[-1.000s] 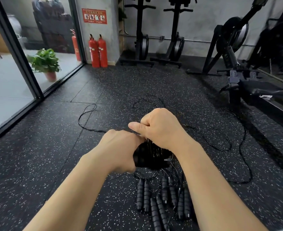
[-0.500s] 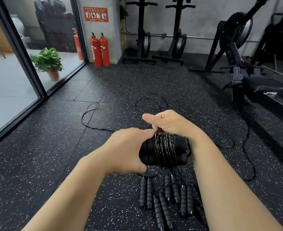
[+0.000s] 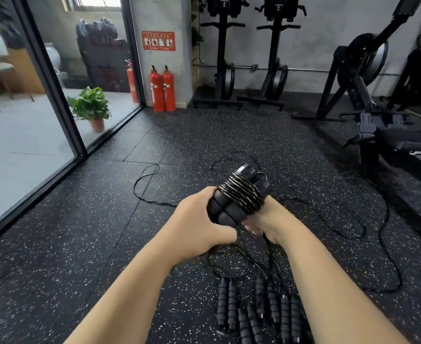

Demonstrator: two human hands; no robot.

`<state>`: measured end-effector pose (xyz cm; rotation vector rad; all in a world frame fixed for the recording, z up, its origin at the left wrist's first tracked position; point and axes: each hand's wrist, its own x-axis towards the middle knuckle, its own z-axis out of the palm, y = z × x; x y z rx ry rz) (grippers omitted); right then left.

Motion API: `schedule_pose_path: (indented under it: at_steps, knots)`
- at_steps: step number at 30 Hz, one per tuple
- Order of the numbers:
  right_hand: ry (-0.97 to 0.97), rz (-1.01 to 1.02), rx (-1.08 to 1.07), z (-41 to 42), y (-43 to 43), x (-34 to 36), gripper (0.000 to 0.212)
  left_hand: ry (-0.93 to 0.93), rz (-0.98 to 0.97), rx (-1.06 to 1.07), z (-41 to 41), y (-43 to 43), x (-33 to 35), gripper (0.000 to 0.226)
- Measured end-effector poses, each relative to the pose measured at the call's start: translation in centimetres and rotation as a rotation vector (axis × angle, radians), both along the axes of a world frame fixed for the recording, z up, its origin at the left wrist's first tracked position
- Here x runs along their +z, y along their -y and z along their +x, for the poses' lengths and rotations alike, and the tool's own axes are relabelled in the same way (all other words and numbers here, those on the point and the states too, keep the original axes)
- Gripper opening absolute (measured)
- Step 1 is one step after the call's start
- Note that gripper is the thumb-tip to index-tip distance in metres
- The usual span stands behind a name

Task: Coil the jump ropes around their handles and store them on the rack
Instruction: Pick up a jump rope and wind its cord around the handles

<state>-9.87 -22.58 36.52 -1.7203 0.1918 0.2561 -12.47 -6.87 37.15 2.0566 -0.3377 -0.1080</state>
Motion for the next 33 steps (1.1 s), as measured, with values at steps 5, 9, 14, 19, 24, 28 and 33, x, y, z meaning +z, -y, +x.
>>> schedule_pose_path:
  at_steps: [5, 9, 14, 19, 24, 28, 33]
  knots:
    - [0.198, -0.102, 0.083, 0.1, -0.4, 0.2, 0.029, -0.005, -0.088, 0.191, 1.4, -1.1, -0.5, 0.029]
    - [0.259, -0.077, 0.144, -0.5, -1.3, 0.6, 0.029, 0.017, -0.073, 0.276, 1.9, -1.5, -0.8, 0.031]
    - [0.409, -0.161, 0.049, -0.8, -2.0, 0.7, 0.046, 0.003, 0.06, 0.327, 1.9, -1.1, -1.2, 0.046]
    - [0.417, -0.186, 0.027, -0.6, -2.4, 0.7, 0.049, 0.007, 0.283, 0.42, 1.9, -0.8, -1.1, 0.053]
    - [0.377, -0.345, 0.073, 0.0, -2.2, 0.0, 0.05, 0.02, 0.244, 0.598, 2.3, -1.6, -0.9, 0.04]
    - [0.379, -0.574, 0.115, -0.3, -2.0, 0.0, 0.042, -0.004, 0.197, 0.694, 3.2, -3.9, -1.2, 0.039]
    - [0.55, -0.807, 0.107, -1.1, -2.9, 1.3, 0.051, 0.036, 0.366, 0.728, 3.2, -5.5, -1.4, 0.038]
